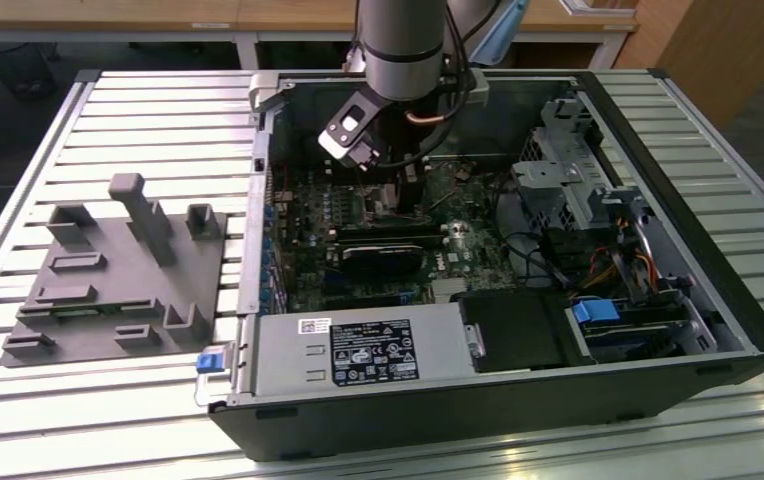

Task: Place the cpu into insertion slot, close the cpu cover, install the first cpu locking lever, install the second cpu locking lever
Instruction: 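Place the cpu into insertion slot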

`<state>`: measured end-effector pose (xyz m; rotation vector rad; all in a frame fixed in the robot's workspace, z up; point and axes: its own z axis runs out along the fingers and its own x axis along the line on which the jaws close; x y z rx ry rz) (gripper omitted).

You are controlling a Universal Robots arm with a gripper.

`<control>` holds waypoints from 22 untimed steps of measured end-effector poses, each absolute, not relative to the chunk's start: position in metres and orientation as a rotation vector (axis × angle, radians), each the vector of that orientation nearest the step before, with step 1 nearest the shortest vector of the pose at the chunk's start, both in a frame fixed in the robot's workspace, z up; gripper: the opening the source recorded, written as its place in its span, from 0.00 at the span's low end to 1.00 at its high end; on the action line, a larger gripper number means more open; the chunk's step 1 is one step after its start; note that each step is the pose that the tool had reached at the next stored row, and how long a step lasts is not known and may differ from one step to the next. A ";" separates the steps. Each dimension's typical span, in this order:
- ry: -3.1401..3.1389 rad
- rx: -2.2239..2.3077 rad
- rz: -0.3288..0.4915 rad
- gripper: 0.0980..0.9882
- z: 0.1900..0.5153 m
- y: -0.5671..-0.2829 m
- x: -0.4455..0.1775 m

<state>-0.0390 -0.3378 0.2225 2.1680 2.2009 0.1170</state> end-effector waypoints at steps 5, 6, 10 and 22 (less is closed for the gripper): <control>2.201 2.168 0.117 0.50 0.221 -0.338 -0.039; 2.201 2.168 0.117 0.50 0.221 -0.338 -0.039; 2.201 2.168 0.117 0.50 0.219 -0.337 -0.039; 2.199 2.166 0.112 0.50 0.212 -0.328 -0.041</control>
